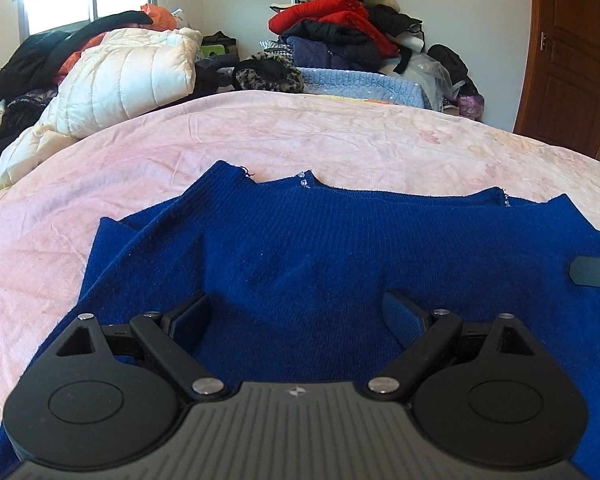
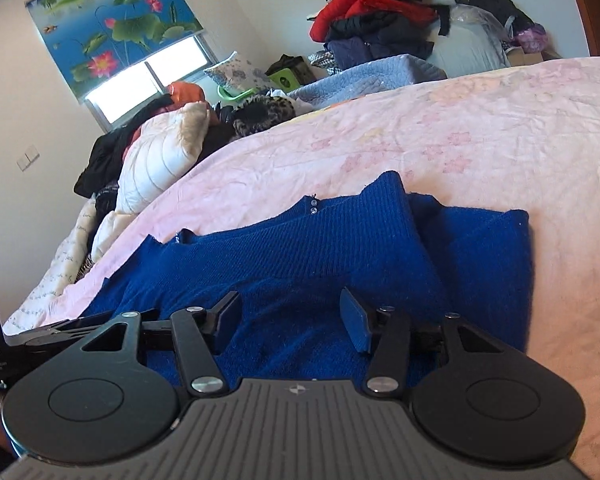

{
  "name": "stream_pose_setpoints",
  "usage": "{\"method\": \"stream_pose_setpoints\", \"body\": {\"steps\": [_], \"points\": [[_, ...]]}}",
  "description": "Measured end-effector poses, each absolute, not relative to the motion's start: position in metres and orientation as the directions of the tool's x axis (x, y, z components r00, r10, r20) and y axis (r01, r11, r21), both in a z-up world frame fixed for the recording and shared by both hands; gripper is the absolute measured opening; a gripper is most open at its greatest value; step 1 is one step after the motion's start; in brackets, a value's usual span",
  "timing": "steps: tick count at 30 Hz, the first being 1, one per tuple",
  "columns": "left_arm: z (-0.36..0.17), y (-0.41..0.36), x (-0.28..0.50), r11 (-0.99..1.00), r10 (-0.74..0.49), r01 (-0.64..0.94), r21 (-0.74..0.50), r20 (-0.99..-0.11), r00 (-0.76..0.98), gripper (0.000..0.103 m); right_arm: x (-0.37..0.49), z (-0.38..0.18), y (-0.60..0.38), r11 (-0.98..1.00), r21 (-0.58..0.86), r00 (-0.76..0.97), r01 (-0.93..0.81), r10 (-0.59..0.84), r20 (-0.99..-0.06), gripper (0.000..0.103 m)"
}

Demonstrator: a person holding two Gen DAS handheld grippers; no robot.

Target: Fold small clothes

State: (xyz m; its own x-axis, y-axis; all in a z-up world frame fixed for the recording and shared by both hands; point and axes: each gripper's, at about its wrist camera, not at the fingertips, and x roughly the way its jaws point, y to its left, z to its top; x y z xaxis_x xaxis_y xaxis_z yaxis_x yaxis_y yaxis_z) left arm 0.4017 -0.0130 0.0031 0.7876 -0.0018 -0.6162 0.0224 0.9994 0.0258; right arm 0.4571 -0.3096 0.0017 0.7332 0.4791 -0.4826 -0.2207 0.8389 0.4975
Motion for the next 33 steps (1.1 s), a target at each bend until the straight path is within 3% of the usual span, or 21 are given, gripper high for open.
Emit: {"method": "stream_pose_setpoints", "body": {"steps": [5, 12, 17, 21, 22, 25, 29, 33], "points": [[0.003, -0.014, 0.402, 0.999, 0.002, 0.021, 0.031, -0.617, 0.787, 0.093, 0.457, 0.0, -0.313, 0.83, 0.514, 0.734, -0.218, 0.487, -0.474, 0.056], [0.003, -0.014, 0.401, 0.999, 0.002, 0.021, 0.03, -0.616, 0.787, 0.094, 0.453, 0.004, -0.3, 0.876, 0.426, 0.749, -0.226, 0.436, -0.499, 0.057], [0.003, -0.014, 0.401, 0.999, 0.003, 0.02, 0.03, -0.617, 0.787, 0.094, 0.455, 0.022, -0.284, 0.926, 0.326, 0.731, -0.191, 0.356, -0.583, 0.059], [0.004, -0.013, 0.4, 0.999, 0.002, 0.018, 0.027, -0.612, 0.791, 0.094, 0.444, 0.036, -0.273, 0.934, 0.326, 0.749, -0.145, 0.318, -0.581, 0.069], [0.005, -0.011, 0.399, 1.0, -0.001, 0.019, 0.022, -0.608, 0.794, 0.094, 0.444, 0.033, -0.268, 0.939, 0.308, 0.73, -0.153, 0.317, -0.605, 0.079], [0.016, -0.002, 0.386, 1.0, 0.025, -0.015, 0.021, -0.583, 0.812, 0.094, 0.439, 0.02, -0.252, 0.964, 0.146, 0.712, -0.224, 0.264, -0.651, 0.087], [0.044, 0.042, 0.341, 0.984, 0.02, -0.111, -0.141, -0.527, 0.85, 0.094, 0.437, 0.034, -0.241, 0.972, 0.084, 0.706, -0.221, 0.219, -0.673, 0.088], [0.05, 0.105, 0.29, 0.855, -0.008, -0.284, -0.433, -0.56, 0.829, 0.094, 0.413, 0.062, -0.243, 0.951, 0.197, 0.755, -0.24, 0.311, -0.577, 0.088]]}}
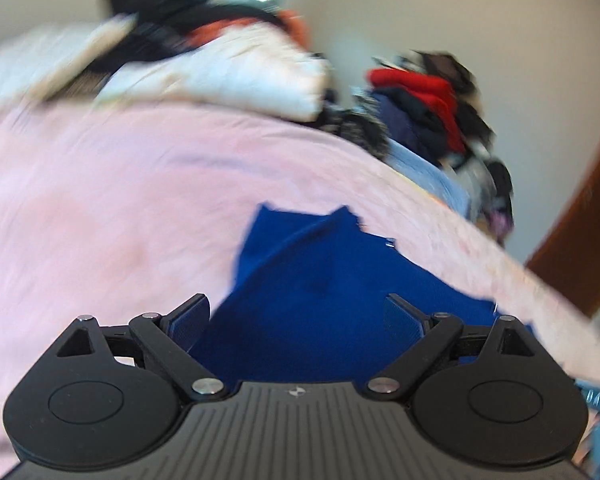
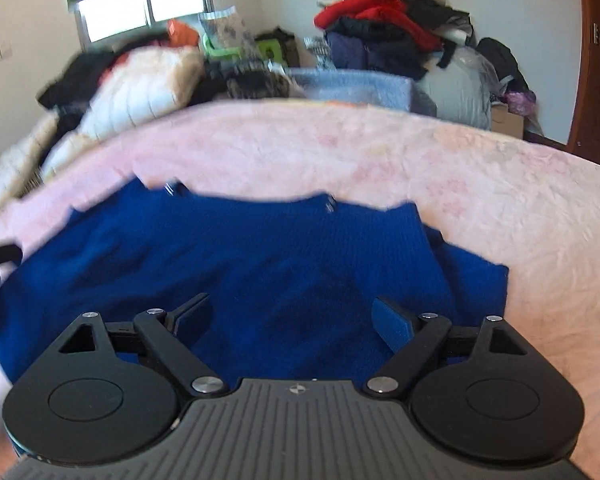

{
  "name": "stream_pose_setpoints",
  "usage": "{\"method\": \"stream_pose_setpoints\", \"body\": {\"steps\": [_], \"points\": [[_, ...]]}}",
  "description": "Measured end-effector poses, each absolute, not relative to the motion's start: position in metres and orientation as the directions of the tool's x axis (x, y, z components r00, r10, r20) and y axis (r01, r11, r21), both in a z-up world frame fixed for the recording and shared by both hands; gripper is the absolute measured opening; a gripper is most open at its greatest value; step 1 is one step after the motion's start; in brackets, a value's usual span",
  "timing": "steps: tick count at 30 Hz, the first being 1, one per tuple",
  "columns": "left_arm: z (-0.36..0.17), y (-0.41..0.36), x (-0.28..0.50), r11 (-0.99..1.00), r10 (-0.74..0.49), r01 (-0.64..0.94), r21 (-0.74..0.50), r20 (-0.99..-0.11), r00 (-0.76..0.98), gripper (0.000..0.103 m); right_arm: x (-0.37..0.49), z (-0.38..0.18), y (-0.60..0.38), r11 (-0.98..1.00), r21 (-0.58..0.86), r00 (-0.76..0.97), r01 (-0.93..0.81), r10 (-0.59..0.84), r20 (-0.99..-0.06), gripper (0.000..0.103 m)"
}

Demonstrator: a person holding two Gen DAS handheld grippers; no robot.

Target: Fold small clothes

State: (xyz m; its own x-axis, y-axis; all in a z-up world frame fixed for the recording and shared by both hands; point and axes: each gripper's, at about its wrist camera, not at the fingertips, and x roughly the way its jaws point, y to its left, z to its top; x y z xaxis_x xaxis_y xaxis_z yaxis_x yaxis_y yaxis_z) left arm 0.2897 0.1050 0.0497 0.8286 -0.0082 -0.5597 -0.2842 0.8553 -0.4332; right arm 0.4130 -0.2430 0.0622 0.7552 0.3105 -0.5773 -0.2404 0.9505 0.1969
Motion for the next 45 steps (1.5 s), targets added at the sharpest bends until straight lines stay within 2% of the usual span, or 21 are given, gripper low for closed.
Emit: {"method": "stream_pose_setpoints", "body": {"steps": [4, 7, 13, 14, 16, 19, 21, 22, 24, 25, 27, 29, 30, 31, 37, 40, 41, 45], "points": [[0.035, 0.143, 0.259, 0.69, -0.06, -0.402, -0.602, -0.602, 0.796, 0.094, 0.371, 0.072, -0.237, 0.896, 0.332, 0.754, -0.296, 0.433, -0.494, 0.095], [0.017, 0.157, 0.256, 0.54, -0.181, -0.437, -0.719, -0.607, 0.774, 0.094, 0.343, 0.061, -0.229, 0.88, 0.361, 0.737, -0.309, 0.461, -0.494, 0.095], [0.01, 0.142, 0.275, 0.531, -0.179, -0.454, -0.715, -0.619, 0.765, 0.094, 0.331, 0.025, -0.227, 0.892, 0.374, 0.699, -0.255, 0.437, -0.566, 0.095], [0.01, 0.14, 0.279, 0.521, -0.167, -0.462, -0.718, -0.617, 0.769, 0.095, 0.331, 0.02, -0.228, 0.889, 0.38, 0.7, -0.254, 0.44, -0.563, 0.094], [0.009, 0.137, 0.287, 0.512, -0.16, -0.471, -0.718, -0.619, 0.769, 0.095, 0.328, 0.013, -0.229, 0.87, 0.389, 0.71, -0.302, 0.478, -0.518, 0.101], [0.014, 0.129, 0.299, 0.557, -0.113, -0.497, -0.666, -0.653, 0.749, 0.094, 0.325, 0.009, -0.228, 0.872, 0.38, 0.728, -0.309, 0.474, -0.496, 0.101], [0.017, 0.12, 0.305, 0.597, -0.069, -0.518, -0.613, -0.682, 0.728, 0.073, 0.325, 0.009, -0.23, 0.867, 0.391, 0.728, -0.31, 0.481, -0.489, 0.101], [0.016, 0.117, 0.309, 0.613, -0.056, -0.53, -0.586, -0.702, 0.71, 0.052, 0.325, 0.008, -0.233, 0.859, 0.407, 0.727, -0.309, 0.49, -0.481, 0.101], [0.014, 0.116, 0.308, 0.609, -0.037, -0.539, -0.582, -0.7, 0.713, 0.046, 0.326, 0.007, -0.239, 0.841, 0.446, 0.726, -0.308, 0.51, -0.462, 0.101], [0.013, 0.116, 0.308, 0.602, -0.034, -0.543, -0.585, -0.699, 0.715, 0.039, 0.326, 0.006, -0.242, 0.831, 0.464, 0.725, -0.306, 0.519, -0.452, 0.101], [0.012, 0.117, 0.306, 0.588, -0.025, -0.554, -0.589, -0.698, 0.716, 0.037, 0.326, 0.005, -0.245, 0.819, 0.487, 0.725, -0.305, 0.531, -0.439, 0.101], [0.01, 0.118, 0.303, 0.591, -0.016, -0.567, -0.573, -0.712, 0.702, 0.021, 0.326, 0.005, -0.246, 0.814, 0.494, 0.725, -0.305, 0.535, -0.435, 0.101], [0.01, 0.117, 0.304, 0.598, -0.015, -0.566, -0.568, -0.714, 0.7, 0.02, 0.325, 0.006, -0.246, 0.815, 0.493, 0.725, -0.305, 0.534, -0.435, 0.101], [0.011, 0.116, 0.304, 0.613, -0.017, -0.555, -0.562, -0.712, 0.702, 0.014, 0.325, 0.006, -0.246, 0.816, 0.491, 0.725, -0.305, 0.533, -0.436, 0.101], [0.024, 0.085, 0.301, 0.773, 0.094, -0.486, -0.407, -0.685, 0.723, 0.012, 0.327, 0.009, -0.241, 0.83, 0.466, 0.719, -0.306, 0.522, -0.459, 0.101], [0.027, 0.075, 0.294, 0.818, 0.143, -0.457, -0.349, -0.646, 0.75, 0.011, 0.336, 0.027, -0.226, 0.867, 0.407, 0.661, -0.289, 0.488, -0.57, 0.103], [0.028, 0.07, 0.291, 0.837, 0.152, -0.436, -0.33, -0.625, 0.766, 0.011, 0.342, 0.034, -0.224, 0.856, 0.436, 0.635, -0.277, 0.504, -0.586, 0.103], [0.033, 0.054, 0.284, 0.895, 0.165, -0.364, -0.258, -0.567, 0.807, 0.011, 0.381, 0.071, -0.215, 0.749, 0.602, 0.551, -0.279, 0.638, -0.538, 0.102]]}}
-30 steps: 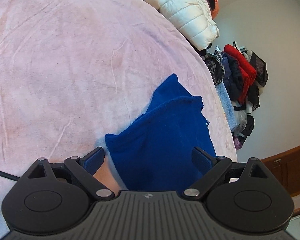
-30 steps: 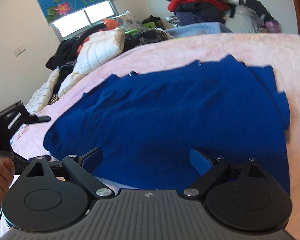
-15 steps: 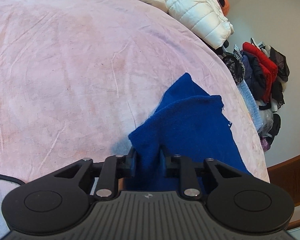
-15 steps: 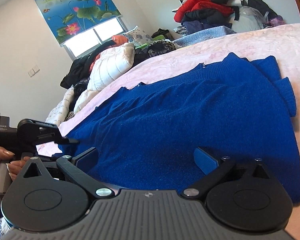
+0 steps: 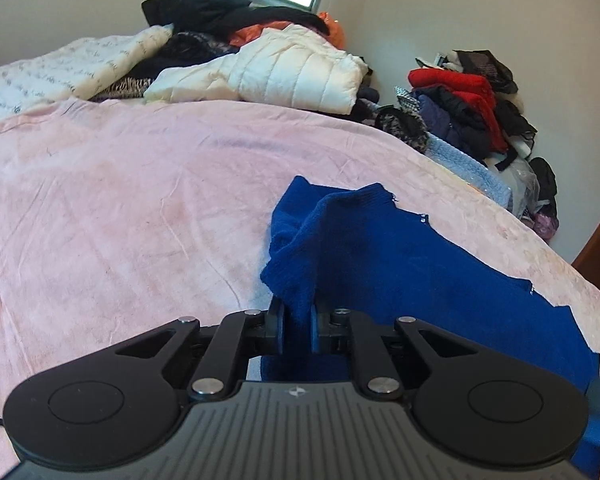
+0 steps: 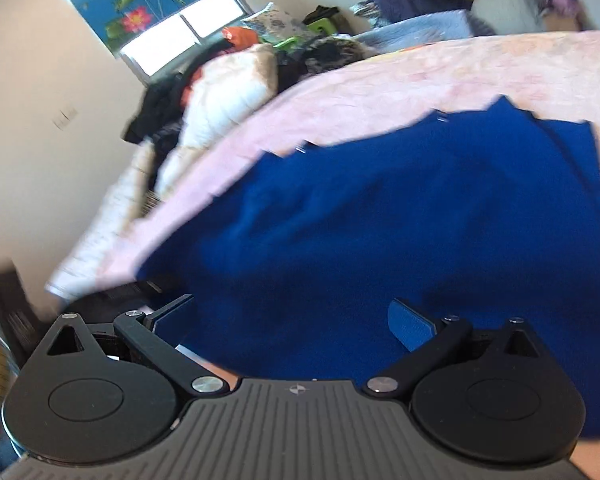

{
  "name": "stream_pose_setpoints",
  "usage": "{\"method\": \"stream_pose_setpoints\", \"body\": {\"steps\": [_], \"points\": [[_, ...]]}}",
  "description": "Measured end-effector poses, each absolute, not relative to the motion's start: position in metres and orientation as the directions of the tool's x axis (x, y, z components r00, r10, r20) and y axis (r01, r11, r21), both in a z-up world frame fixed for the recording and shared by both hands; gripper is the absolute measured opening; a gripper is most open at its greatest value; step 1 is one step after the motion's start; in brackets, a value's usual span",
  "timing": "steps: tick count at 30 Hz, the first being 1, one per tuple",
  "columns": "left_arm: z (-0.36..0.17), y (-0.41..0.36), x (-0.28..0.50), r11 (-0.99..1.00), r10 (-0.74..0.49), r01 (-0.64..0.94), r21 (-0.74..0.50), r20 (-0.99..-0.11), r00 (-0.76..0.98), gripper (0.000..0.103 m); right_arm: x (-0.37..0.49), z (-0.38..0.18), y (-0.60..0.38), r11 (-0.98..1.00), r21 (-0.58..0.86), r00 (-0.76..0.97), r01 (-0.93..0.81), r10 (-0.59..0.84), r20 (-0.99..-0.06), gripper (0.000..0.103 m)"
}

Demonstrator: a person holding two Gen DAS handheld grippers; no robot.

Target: Fold small clothes

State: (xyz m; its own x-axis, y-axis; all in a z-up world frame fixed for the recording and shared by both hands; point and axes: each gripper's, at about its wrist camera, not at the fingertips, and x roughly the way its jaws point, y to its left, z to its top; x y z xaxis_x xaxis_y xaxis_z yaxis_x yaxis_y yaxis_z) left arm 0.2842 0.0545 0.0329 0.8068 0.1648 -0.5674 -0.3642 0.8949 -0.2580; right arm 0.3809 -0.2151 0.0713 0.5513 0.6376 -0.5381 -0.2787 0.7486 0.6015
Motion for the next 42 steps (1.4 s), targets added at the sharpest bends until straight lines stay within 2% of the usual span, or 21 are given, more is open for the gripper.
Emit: {"method": "stream_pose_setpoints", "body": {"steps": [3, 6, 13, 17, 21, 23, 24, 25, 27, 29, 30, 42], "points": [[0.033, 0.05, 0.283, 0.903, 0.162, -0.346, -0.255, -0.544, 0.823, 0.011, 0.428, 0.095, -0.184, 0.699, 0.657, 0.411, -0.282, 0.707, -0.575, 0.102], [0.032, 0.048, 0.282, 0.903, 0.153, -0.338, -0.265, -0.538, 0.829, 0.011, 0.468, 0.113, -0.13, 0.711, 0.618, 0.288, -0.335, 0.702, -0.652, 0.096], [0.031, 0.031, 0.279, 0.944, 0.142, -0.269, -0.19, -0.504, 0.852, 0.011, 0.519, 0.112, -0.002, 0.788, 0.41, 0.161, -0.459, 0.527, -0.834, 0.094], [0.029, 0.029, 0.276, 0.95, 0.13, -0.25, -0.187, -0.492, 0.861, 0.011, 0.521, 0.1, 0.044, 0.79, 0.291, 0.157, -0.54, 0.433, -0.888, 0.092], [0.027, 0.029, 0.275, 0.953, 0.111, -0.233, -0.193, -0.493, 0.863, 0.011, 0.529, 0.08, 0.065, 0.809, 0.175, 0.163, -0.561, 0.315, -0.935, 0.083], [0.026, 0.03, 0.273, 0.952, 0.107, -0.231, -0.199, -0.491, 0.865, 0.011, 0.534, 0.072, 0.064, 0.815, 0.171, 0.177, -0.554, 0.315, -0.932, 0.081], [0.026, 0.03, 0.272, 0.952, 0.103, -0.228, -0.204, -0.489, 0.866, 0.011, 0.533, 0.07, 0.062, 0.812, 0.175, 0.187, -0.556, 0.327, -0.926, 0.068], [0.026, 0.032, 0.272, 0.952, 0.098, -0.224, -0.207, -0.488, 0.867, 0.011, 0.534, 0.069, 0.06, 0.817, 0.161, 0.201, -0.554, 0.319, -0.926, 0.051], [0.027, 0.033, 0.272, 0.955, 0.09, -0.215, -0.206, -0.49, 0.867, 0.011, 0.537, 0.066, 0.053, 0.815, 0.154, 0.204, -0.559, 0.315, -0.927, 0.034], [0.028, 0.032, 0.273, 0.956, 0.078, -0.205, -0.21, -0.491, 0.868, 0.011, 0.542, 0.069, 0.042, 0.814, 0.198, 0.195, -0.547, 0.353, -0.915, 0.024], [0.029, 0.031, 0.273, 0.957, 0.075, -0.201, -0.21, -0.49, 0.869, 0.011, 0.543, 0.071, 0.036, 0.814, 0.217, 0.194, -0.538, 0.37, -0.908, 0.016], [0.056, -0.024, 0.275, 0.975, -0.051, -0.052, -0.217, -0.443, 0.895, 0.011, 0.533, 0.122, -0.083, 0.805, 0.348, 0.297, -0.481, 0.523, -0.799, 0.014]]}}
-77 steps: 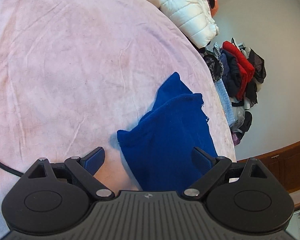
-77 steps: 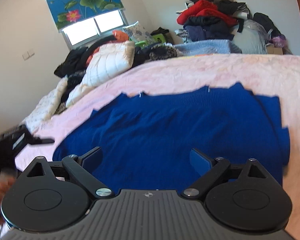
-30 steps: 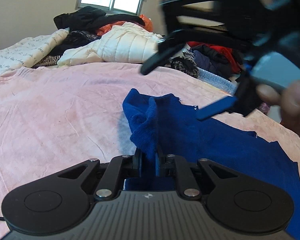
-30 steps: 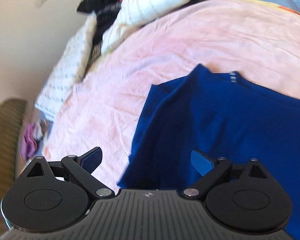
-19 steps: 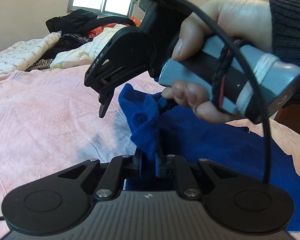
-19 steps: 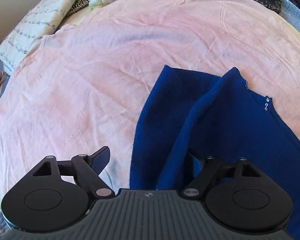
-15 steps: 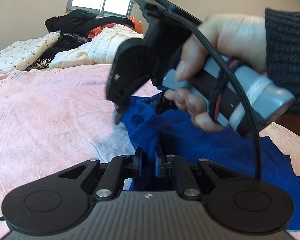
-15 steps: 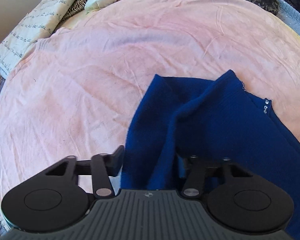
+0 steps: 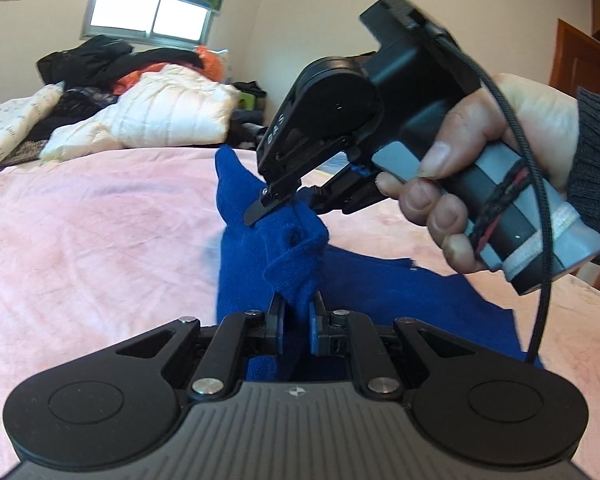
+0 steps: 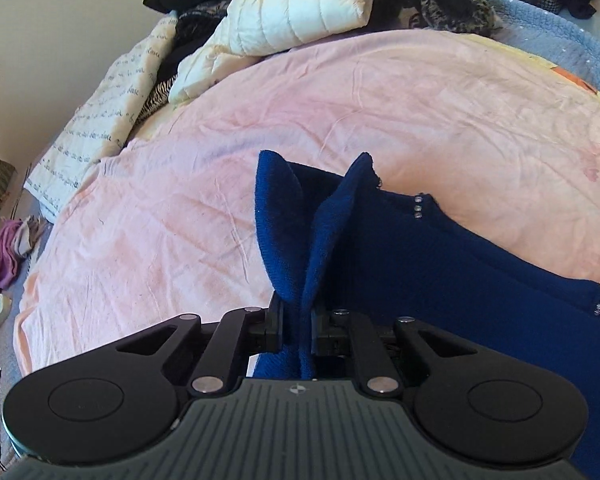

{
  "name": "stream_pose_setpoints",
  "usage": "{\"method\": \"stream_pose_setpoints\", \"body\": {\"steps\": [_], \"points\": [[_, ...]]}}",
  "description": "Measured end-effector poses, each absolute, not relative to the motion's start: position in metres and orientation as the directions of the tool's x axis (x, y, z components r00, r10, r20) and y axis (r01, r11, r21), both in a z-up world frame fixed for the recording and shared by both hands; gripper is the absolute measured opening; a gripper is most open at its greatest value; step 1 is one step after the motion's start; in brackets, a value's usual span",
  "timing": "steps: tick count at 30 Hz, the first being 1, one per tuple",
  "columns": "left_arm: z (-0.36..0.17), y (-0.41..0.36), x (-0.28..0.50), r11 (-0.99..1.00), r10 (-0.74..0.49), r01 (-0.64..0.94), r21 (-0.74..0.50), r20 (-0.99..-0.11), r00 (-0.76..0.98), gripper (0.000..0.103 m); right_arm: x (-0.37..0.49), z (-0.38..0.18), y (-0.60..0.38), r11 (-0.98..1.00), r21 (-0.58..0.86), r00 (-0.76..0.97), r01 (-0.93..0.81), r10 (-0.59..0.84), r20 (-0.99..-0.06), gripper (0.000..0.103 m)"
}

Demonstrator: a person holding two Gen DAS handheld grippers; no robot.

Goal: Fold small clothes
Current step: 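Fold the sweater side over with the left tool while the right tool grasps the other side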

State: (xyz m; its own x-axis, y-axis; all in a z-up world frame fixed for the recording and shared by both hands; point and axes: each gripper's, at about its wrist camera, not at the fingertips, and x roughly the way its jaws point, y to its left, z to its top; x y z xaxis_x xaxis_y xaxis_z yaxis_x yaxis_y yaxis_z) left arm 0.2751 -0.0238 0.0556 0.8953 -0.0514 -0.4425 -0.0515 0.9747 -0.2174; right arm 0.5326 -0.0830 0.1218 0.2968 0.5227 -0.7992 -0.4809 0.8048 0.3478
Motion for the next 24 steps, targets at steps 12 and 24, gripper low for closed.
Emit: {"method": "stream_pose_setpoints", "body": {"steps": [12, 24], "points": [[0.046, -0.124, 0.262, 0.965, -0.257, 0.191, -0.181, -0.494, 0.831, 0.011, 0.492, 0.086, -0.269, 0.871, 0.427, 0.383, -0.242, 0.491, -0.782, 0.015], [0.027, -0.155, 0.266, 0.973, -0.228, 0.2, -0.113, -0.561, 0.796, 0.011, 0.5, 0.045, -0.31, 0.774, 0.628, 0.435, -0.082, 0.595, -0.676, 0.047]]}}
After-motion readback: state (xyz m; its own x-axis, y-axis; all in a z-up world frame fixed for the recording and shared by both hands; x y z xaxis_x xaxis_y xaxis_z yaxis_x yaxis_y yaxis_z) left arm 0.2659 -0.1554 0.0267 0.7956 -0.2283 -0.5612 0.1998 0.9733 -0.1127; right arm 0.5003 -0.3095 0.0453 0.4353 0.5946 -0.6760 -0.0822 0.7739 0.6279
